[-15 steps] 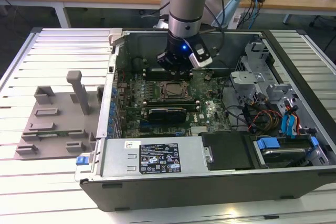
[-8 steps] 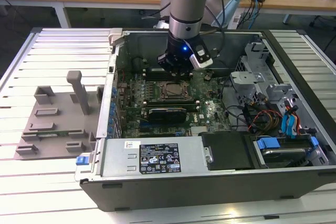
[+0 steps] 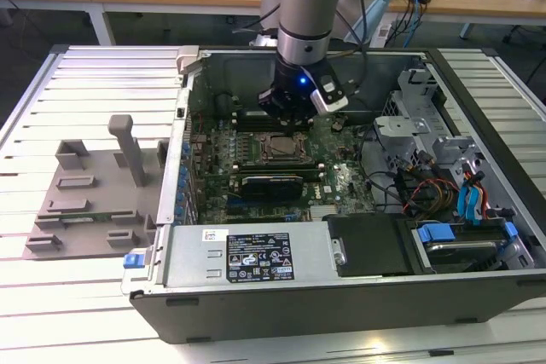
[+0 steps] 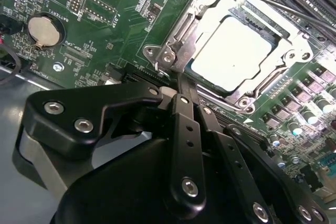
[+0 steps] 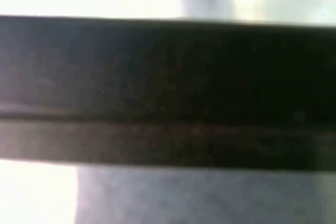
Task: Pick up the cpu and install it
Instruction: 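Install the first cpu locking lever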
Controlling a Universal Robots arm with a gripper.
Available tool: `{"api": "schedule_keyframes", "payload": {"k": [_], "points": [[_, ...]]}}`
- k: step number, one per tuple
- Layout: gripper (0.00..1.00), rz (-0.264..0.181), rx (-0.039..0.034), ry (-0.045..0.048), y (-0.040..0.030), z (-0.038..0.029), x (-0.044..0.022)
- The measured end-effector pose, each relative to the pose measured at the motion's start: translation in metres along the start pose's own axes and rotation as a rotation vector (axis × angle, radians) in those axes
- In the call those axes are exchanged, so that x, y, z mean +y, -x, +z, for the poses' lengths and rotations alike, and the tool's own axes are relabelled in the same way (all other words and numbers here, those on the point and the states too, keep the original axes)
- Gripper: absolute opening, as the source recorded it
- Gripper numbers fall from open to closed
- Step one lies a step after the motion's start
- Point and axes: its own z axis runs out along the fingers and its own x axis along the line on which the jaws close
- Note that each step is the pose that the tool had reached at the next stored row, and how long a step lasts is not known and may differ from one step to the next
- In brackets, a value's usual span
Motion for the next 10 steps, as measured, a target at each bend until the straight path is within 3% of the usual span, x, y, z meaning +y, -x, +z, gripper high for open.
{"api": "schedule_keyframes", "payload": {"k": [6,10], "points": [[0.11,0.000,-0.0005,0.0026,0.0002,-0.0006,0.0001],[0.11,0.000,-0.0003,0.0021,0.0002,-0.0050,0.0002]]}}
